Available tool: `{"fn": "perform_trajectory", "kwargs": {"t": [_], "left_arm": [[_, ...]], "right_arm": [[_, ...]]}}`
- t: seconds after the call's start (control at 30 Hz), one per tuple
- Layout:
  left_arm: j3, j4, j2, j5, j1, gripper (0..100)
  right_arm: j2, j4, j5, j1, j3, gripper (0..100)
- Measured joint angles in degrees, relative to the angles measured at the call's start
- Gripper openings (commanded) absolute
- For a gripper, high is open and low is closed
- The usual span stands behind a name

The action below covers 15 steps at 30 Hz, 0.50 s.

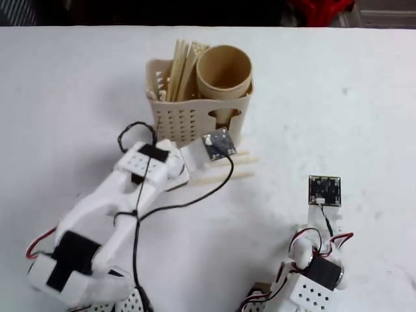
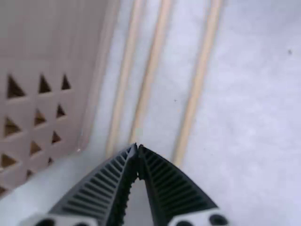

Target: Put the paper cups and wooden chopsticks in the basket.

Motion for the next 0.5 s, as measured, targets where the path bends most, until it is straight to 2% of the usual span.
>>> {"fn": "perform_trajectory", "kwargs": {"t": [0.13, 0.3, 0.5], "left_arm": [[2.46, -4.92, -1.32, 1.67, 0.0, 5], [2.73, -4.31, -2.64, 1.85, -2.46, 5], [9.32, -5.8, -6.86, 2.9, -3.69, 5]], "right_arm": [[0.0, 0.0, 0.0, 0.0, 0.0, 1.8], [0.0, 0.0, 0.0, 0.0, 0.0, 1.8], [0.0, 0.0, 0.0, 0.0, 0.0, 1.8]]}}
